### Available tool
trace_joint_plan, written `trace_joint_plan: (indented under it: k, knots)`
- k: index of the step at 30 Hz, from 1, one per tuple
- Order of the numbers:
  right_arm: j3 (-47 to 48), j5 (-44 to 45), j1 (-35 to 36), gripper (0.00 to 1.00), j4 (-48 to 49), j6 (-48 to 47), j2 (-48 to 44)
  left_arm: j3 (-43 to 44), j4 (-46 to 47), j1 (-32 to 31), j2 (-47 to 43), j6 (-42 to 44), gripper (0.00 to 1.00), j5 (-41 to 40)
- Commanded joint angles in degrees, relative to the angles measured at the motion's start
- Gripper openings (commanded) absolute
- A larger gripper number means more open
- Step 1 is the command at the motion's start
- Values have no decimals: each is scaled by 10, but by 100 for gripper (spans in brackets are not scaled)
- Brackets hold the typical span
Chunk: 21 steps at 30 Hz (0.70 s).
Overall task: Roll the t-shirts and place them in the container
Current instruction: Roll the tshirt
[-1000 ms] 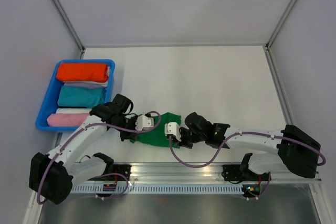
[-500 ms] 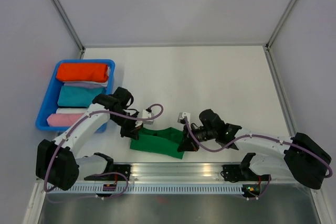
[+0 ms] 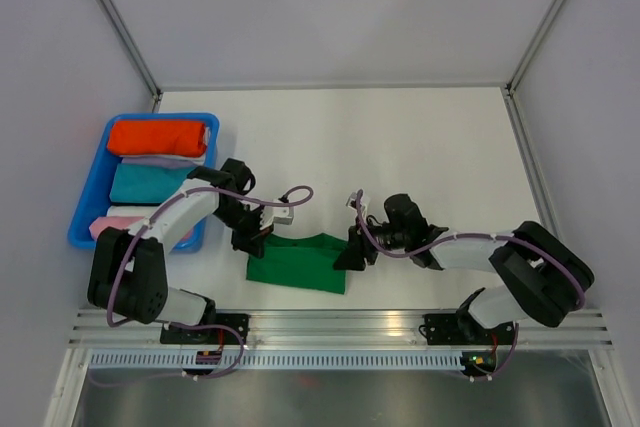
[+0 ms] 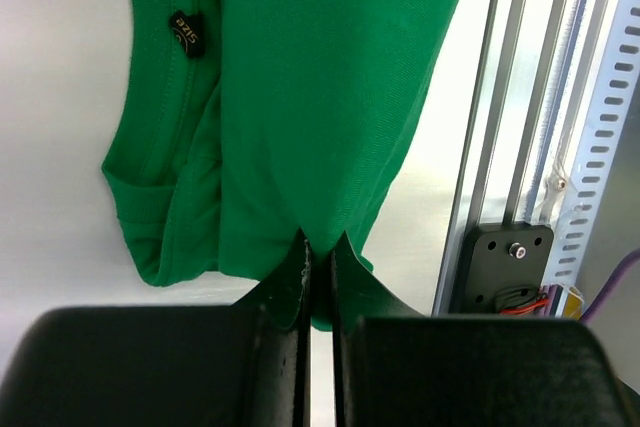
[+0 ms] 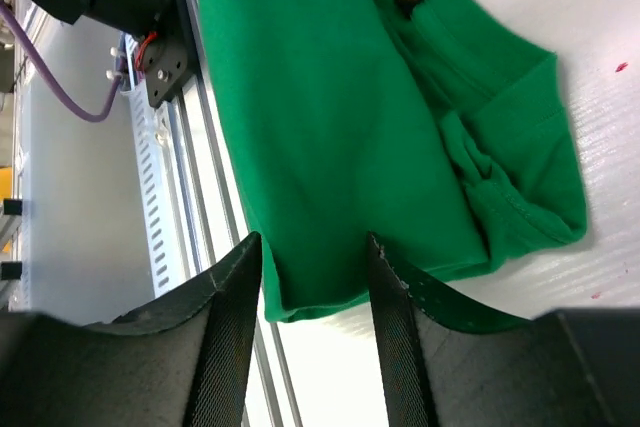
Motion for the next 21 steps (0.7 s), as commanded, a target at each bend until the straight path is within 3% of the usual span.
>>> trace_joint_plan:
  k: [1,5,13,15,16,17,18,20,21]
  knots:
    - [-36,4,6,53,118,27,-35,12,4,6,-8,34,2,23]
    - [-44,85,65,57,105,-32,-64,20,4,8,-3,15,2,34]
    - [-63,134,94,57,135,1,7,24,-2,25,-4,15,2,45]
    - [-62,143,96,51,132,8,14,25,-5,32,-5,17,2,46]
    - [-63,143,96,43,130,18,14,25,-8,33,-6,21,2,46]
    - [-62,142,97,23,124,25,10,25,-10,36,-6,23,2,44]
    - [-60,134,96,13,116,33,8,26,-20,37,-7,26,2,44]
    - [-50,97,97,0,85,64,-6,27,-30,39,-11,35,2,36]
    - [-50,51,96,0,82,83,-12,29,-49,41,-11,40,2,34]
